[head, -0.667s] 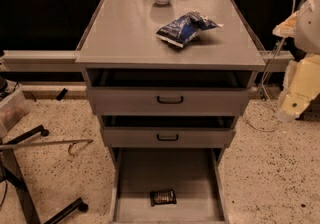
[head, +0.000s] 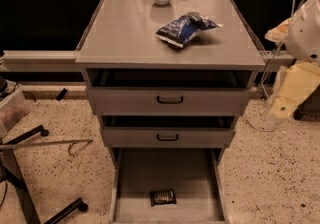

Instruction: Pick rxbar chocolate from bottom drawer and place on counter

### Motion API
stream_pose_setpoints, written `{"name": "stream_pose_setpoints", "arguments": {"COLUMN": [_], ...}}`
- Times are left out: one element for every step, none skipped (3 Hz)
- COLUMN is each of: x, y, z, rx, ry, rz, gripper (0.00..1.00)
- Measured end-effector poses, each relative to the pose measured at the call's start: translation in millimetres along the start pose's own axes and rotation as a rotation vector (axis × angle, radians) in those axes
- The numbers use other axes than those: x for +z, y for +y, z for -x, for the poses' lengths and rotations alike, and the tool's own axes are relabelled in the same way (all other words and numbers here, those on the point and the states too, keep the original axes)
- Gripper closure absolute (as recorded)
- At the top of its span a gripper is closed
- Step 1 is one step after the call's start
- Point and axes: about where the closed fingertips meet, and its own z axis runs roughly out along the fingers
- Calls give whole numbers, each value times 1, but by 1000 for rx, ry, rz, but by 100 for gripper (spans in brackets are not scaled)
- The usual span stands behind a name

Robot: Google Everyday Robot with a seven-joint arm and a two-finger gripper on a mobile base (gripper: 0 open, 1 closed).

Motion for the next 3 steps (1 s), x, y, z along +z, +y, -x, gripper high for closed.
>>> {"name": "stream_pose_setpoints", "arguments": {"x": [58, 145, 232], "y": [17, 49, 82], "z": [13, 23, 16], "rx": [15, 50, 115], "ry": [-95, -152, -161], "rz": [43, 119, 176], "gripper": [0, 0, 0]}}
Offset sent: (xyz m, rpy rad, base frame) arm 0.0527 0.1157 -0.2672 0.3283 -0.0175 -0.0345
